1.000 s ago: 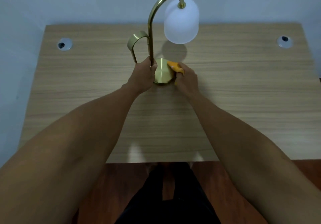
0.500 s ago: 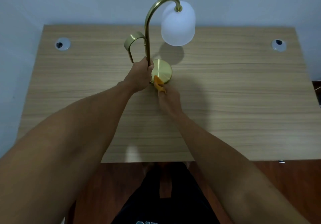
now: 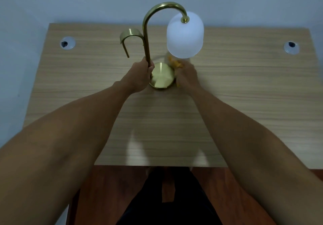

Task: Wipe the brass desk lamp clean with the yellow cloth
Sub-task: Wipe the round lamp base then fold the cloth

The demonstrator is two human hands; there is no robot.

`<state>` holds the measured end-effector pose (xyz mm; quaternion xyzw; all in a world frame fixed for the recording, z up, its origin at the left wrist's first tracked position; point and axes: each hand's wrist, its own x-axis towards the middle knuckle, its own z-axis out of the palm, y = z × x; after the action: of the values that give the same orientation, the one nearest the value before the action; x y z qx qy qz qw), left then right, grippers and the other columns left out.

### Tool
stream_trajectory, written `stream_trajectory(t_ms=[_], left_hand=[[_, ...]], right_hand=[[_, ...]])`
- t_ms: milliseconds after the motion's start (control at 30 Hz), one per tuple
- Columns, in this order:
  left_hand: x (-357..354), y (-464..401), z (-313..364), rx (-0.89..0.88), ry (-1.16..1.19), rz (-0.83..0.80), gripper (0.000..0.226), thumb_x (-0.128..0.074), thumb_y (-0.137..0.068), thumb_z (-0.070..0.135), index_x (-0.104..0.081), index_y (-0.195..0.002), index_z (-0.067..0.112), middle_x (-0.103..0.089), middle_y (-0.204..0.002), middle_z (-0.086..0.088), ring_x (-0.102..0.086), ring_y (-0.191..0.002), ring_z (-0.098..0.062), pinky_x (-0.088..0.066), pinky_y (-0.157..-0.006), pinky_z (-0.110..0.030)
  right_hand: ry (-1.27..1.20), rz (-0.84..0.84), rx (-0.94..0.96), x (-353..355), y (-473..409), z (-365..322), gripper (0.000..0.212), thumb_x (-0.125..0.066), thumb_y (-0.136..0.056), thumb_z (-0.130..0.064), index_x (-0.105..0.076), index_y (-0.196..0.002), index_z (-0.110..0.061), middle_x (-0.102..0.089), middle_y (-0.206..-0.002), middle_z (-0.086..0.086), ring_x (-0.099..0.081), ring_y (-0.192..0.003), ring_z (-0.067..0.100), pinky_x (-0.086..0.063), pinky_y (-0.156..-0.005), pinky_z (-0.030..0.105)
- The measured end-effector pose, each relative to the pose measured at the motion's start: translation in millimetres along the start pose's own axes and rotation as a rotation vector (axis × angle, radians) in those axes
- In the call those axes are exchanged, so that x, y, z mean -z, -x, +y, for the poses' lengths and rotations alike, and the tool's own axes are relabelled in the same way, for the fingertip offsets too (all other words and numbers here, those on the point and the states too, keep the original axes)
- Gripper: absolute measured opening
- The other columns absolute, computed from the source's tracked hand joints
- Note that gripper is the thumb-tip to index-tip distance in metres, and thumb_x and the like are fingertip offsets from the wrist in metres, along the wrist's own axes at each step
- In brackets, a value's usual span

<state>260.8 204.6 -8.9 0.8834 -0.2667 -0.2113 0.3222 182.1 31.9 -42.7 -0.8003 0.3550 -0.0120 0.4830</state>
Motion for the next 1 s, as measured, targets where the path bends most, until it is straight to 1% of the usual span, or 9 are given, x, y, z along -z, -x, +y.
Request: stream_trajectory(t_ms=[133, 300, 433, 500, 567, 667, 767, 867, 1000], left_hand=[[-1, 0, -1, -0.013, -0.013, 0.013, 0.016, -0.042, -0.104, 0.013, -0.055, -0.109, 0.006, -0.068, -0.096, -0.018, -0.065, -0.087, -0.033, -0.054, -0.078, -0.047], [-1, -1, -3, -0.016, -0.013, 0.012, 0.016, -0.041, -0.104, 0.013, -0.054, -0.109, 0.006, -0.067, -0.096, -0.018, -0.064, -0.087, -0.033, -0.050, -0.073, -0.038], [1, -1, -1, 0.013, 0.013, -0.022, 0.018, -0.039, -0.104, 0.012, -0.054, -0.110, 0.004, -0.066, -0.099, -0.021, -0.063, -0.089, -0.036, -0.043, -0.063, -0.026], [2, 3, 0, 0.059, 0.100, -0.017, 0.021, -0.043, -0.103, 0.016, -0.054, -0.116, 0.004, -0.066, -0.102, -0.019, -0.063, -0.090, -0.034, -0.043, -0.062, -0.021], [3, 14, -1, 0.139, 0.189, 0.014, 0.027, -0.049, -0.102, 0.027, -0.052, -0.122, 0.009, -0.066, -0.101, -0.008, -0.061, -0.088, -0.023, -0.044, -0.067, -0.027], [3, 34, -9, 0.245, 0.378, 0.023, 0.029, -0.052, -0.096, 0.038, -0.066, -0.098, 0.012, -0.064, -0.088, -0.003, -0.059, -0.082, -0.018, -0.044, -0.076, -0.033], [9, 57, 0, 0.452, 0.659, -0.232, 0.031, -0.054, -0.091, 0.046, -0.063, -0.079, 0.020, -0.059, -0.073, -0.001, -0.055, -0.071, -0.016, -0.038, -0.076, -0.036], [5, 73, 14, 0.467, 0.828, -0.429, 0.033, -0.054, -0.093, 0.044, -0.050, -0.064, 0.027, -0.037, -0.060, 0.006, -0.036, -0.051, -0.011, -0.034, -0.060, -0.030], [-4, 76, 36, 0.452, 0.898, -0.352, 0.013, -0.059, -0.097, 0.027, -0.058, -0.087, 0.019, -0.050, -0.058, 0.006, -0.048, -0.047, -0.007, -0.047, -0.056, -0.024]], right_hand=[[0.166, 0.051, 0.092, -30, 25, 12, 0.042, -0.049, -0.094, -0.007, -0.069, -0.130, -0.016, -0.065, -0.131, 0.017, -0.060, -0.119, 0.033, -0.045, -0.101, 0.036], [0.161, 0.143, 0.122, -69, 77, 32, 0.043, -0.052, -0.091, -0.002, -0.066, -0.131, -0.011, -0.055, -0.119, 0.023, -0.056, -0.104, 0.037, -0.043, -0.084, 0.033], [0.011, 0.034, 0.244, -80, 104, 19, 0.039, -0.052, -0.088, 0.000, -0.074, -0.119, -0.010, -0.071, -0.106, 0.015, -0.063, -0.096, 0.026, -0.047, -0.076, 0.030], [-0.183, -0.125, 0.108, -69, 111, 5, 0.034, -0.052, -0.097, -0.010, -0.074, -0.121, -0.021, -0.072, -0.106, -0.001, -0.062, -0.095, 0.010, -0.049, -0.077, 0.022], [-0.309, -0.221, -0.046, -55, 110, 2, 0.029, -0.055, -0.097, -0.015, -0.074, -0.116, -0.026, -0.070, -0.101, -0.007, -0.062, -0.092, 0.009, -0.050, -0.082, 0.028], [-0.384, -0.217, -0.133, -26, 107, 4, 0.016, -0.060, -0.087, -0.012, -0.075, -0.093, -0.016, -0.070, -0.087, 0.001, -0.063, -0.084, 0.017, -0.047, -0.079, 0.037], [-0.572, -0.255, -0.184, 1, 111, -1, 0.014, -0.061, -0.087, -0.007, -0.071, -0.092, -0.016, -0.068, -0.088, 0.007, -0.062, -0.088, 0.023, -0.051, -0.075, 0.037], [-0.711, -0.339, -0.210, 24, 117, -9, 0.017, -0.056, -0.093, -0.001, -0.064, -0.102, -0.012, -0.064, -0.090, 0.009, -0.061, -0.084, 0.023, -0.052, -0.069, 0.032], [-0.720, -0.360, -0.210, 52, 126, -12, 0.025, -0.056, -0.094, 0.001, -0.066, -0.112, -0.012, -0.070, -0.094, 0.008, -0.068, -0.086, 0.021, -0.058, -0.065, 0.028]])
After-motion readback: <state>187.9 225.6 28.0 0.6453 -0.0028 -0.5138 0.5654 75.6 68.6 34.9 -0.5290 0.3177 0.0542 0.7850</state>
